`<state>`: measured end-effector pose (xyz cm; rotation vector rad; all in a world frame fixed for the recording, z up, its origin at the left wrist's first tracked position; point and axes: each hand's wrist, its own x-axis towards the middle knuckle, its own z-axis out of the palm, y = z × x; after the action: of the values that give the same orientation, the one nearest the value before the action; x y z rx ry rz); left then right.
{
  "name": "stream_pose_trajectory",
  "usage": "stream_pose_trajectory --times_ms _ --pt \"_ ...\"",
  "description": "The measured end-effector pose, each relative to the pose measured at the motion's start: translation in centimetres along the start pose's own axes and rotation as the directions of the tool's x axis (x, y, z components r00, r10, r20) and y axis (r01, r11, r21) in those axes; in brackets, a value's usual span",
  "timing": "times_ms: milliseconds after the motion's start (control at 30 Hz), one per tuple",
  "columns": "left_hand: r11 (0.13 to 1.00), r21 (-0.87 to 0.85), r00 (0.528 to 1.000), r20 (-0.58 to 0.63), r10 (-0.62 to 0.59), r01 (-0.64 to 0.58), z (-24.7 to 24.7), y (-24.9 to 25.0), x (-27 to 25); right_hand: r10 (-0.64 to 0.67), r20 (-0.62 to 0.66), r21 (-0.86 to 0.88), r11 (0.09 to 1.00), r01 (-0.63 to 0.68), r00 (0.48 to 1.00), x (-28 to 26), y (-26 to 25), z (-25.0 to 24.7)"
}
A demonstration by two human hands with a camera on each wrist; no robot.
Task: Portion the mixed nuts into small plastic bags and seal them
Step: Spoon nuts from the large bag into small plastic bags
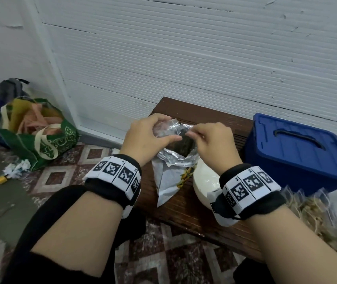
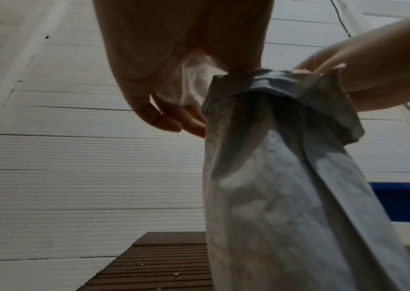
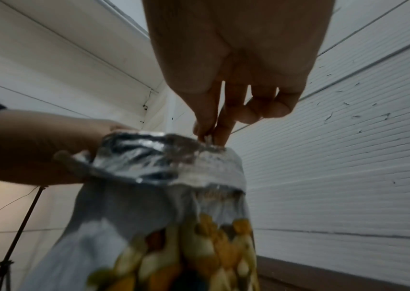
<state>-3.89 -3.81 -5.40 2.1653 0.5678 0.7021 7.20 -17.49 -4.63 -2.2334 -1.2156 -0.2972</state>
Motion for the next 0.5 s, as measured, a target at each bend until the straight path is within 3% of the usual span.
stream_pose_trajectory --times_ms 167,300,500 --pt "1.0 0.01 1.0 -0.01 0.001 -0.001 0.0 0.1 -0.1 0.13 0.057 0.268 0.953 -0.14 0.99 -0.6 -0.1 -0.1" --pt "1.0 0.02 1.0 -0.005 0.007 -0.007 -0.1 0.3 -0.2 0.26 0.034 0.38 0.89 -0.253 0.965 -0.8 0.0 -0.3" --pt "1.0 0.007 1.0 0.023 0.013 -0.013 -0.2 0.2 -0.3 0.481 -0.031 0.525 0.754 -0.395 0.876 0.1 1.0 -0.7"
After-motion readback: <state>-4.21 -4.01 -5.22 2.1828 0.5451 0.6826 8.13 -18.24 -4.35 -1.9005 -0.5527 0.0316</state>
